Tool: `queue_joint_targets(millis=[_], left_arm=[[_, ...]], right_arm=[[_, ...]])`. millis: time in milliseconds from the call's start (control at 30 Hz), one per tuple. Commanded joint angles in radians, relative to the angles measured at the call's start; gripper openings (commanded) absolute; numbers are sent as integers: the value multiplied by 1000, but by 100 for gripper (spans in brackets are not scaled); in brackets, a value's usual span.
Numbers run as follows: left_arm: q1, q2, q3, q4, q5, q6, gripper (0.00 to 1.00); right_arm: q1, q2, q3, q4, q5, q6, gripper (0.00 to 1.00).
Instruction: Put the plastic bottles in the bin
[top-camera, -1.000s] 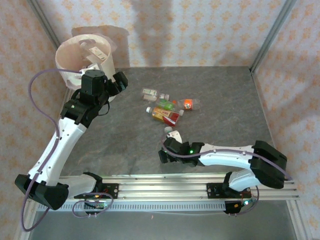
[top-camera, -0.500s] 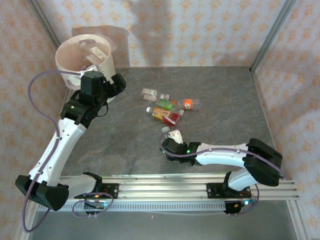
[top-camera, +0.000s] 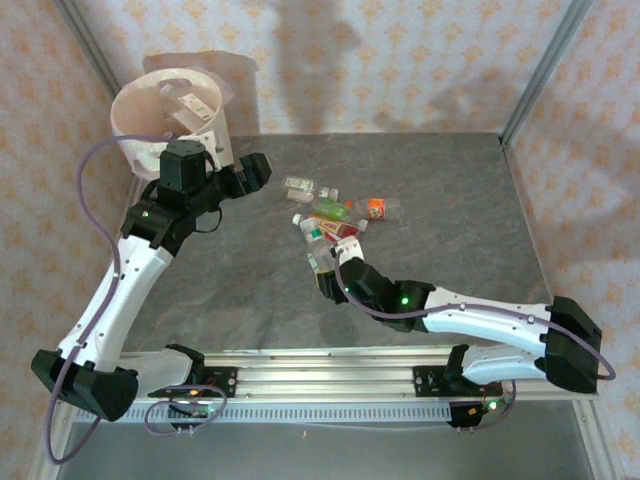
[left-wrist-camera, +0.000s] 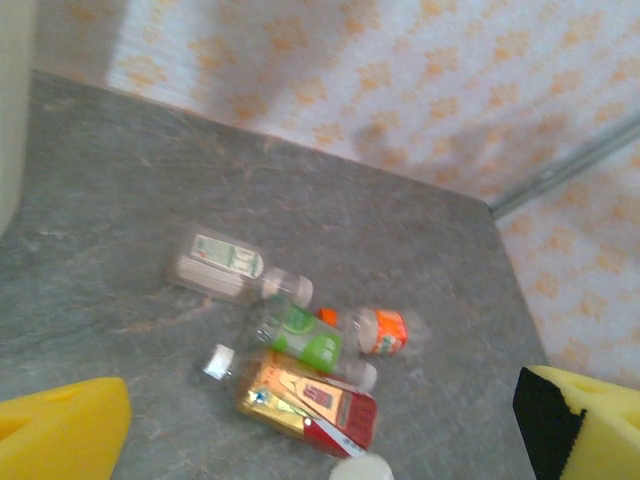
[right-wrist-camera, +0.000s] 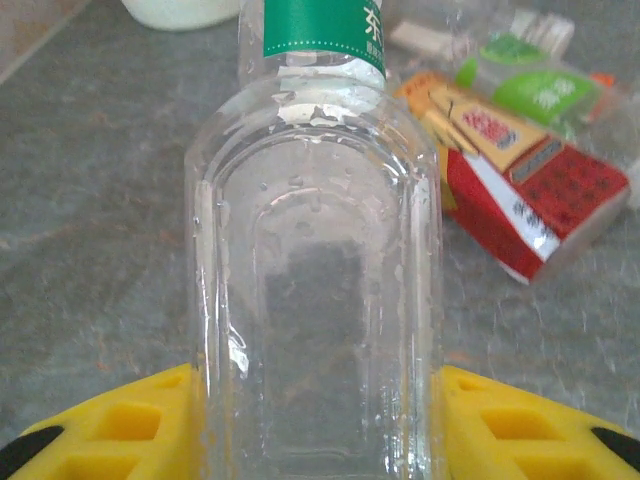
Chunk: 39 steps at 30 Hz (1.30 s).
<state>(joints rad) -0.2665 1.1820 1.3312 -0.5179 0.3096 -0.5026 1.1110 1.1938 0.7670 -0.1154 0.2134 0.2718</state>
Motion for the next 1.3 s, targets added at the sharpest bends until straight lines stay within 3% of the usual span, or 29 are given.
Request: queue_joint_targets(millis=[0,100,267,400,567,667,867,1100,1200,1267], left_arm=[[6,-31,-65,44,168,21,100],[4,-48,-158,152,381,26,100],[-1,-58,-211,170,443,33,100],[-4,-79,-252,162,367,42,100],[-6,-91,-302,227,405,28,100],[-10,-100,-303,193,275,28,99],[-11,-95,-365,302,175,-73,89],[-14,-136,-397,325,190,-76,73],[-14,-136,-406,319,217,-72,65],[-14,-131,-400,304,204,-69,62]], right_arm=[[-40,-5,50,156,15,-83,35],[-73,30,86,259,2,-148,35],[-76,164,231,301,-67,-270,35],[-76,236,301,359,-142,-292,35],[-76,304,374,364,-181,-300,35],[-76,317,385,373,-193,-304,35],[-76,316,399,365,-257,-319,35],[-76,348,430,354,-264,-304,37],[-76,358,448,326,-250,-290,43],[-76,361,456,310,-246,-283,53]])
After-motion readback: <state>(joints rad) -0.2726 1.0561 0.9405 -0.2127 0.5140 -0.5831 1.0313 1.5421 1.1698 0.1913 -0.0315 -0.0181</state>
